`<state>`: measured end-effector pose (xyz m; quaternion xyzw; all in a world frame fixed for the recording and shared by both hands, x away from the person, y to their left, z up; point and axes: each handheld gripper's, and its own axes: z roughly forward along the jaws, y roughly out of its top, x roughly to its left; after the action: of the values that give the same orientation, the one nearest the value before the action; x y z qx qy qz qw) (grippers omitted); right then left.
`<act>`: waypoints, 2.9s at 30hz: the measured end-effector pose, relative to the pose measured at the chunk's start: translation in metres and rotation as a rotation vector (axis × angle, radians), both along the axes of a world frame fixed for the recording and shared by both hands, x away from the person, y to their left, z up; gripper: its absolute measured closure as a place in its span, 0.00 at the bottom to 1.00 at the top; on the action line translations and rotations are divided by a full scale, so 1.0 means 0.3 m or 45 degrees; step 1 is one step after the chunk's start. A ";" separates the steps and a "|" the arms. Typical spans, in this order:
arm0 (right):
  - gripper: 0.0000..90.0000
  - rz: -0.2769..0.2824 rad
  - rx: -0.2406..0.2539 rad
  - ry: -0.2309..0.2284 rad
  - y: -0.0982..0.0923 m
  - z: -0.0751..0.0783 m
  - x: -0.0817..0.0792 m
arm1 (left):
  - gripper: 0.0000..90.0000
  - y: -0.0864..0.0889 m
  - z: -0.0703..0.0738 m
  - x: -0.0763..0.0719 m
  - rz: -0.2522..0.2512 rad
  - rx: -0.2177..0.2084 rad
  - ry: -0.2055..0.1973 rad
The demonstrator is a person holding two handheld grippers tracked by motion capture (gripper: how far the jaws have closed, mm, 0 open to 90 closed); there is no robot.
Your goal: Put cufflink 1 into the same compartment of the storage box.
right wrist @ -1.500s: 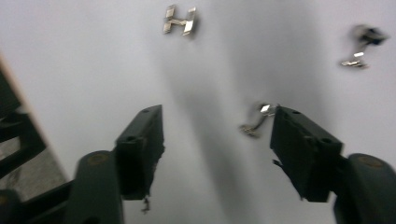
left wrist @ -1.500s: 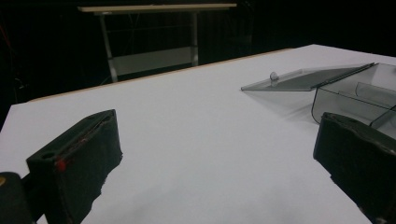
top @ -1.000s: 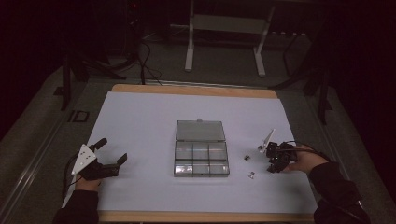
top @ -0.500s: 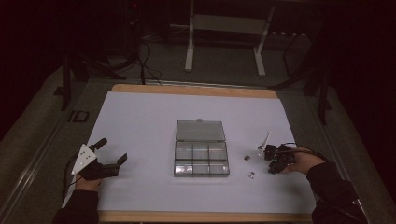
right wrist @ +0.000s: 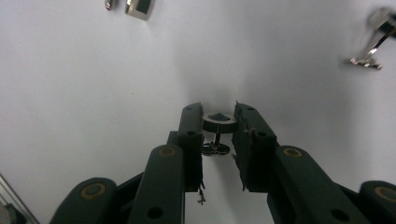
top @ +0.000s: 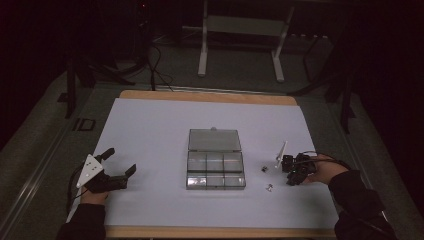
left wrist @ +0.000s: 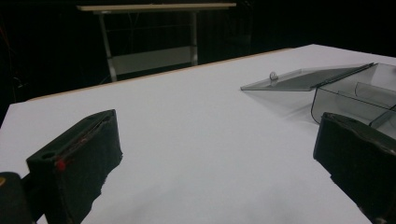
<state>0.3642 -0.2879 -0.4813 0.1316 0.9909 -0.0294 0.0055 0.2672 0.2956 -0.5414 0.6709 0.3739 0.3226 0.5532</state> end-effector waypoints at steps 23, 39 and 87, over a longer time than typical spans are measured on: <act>0.81 0.198 -0.008 -0.028 0.164 0.146 0.001 | 0.02 0.000 0.000 0.000 -0.003 0.002 -0.001; 0.81 0.279 0.003 -0.092 0.325 0.220 0.026 | 0.02 -0.001 0.000 -0.002 -0.006 0.004 -0.007; 0.81 0.467 0.399 -0.164 0.817 0.172 0.037 | 0.02 -0.001 0.000 -0.002 -0.005 0.007 -0.008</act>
<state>0.3753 -0.0427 -0.4298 -0.0498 0.9882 0.1345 0.0536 0.2666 0.2952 -0.5413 0.6722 0.3699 0.3245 0.5532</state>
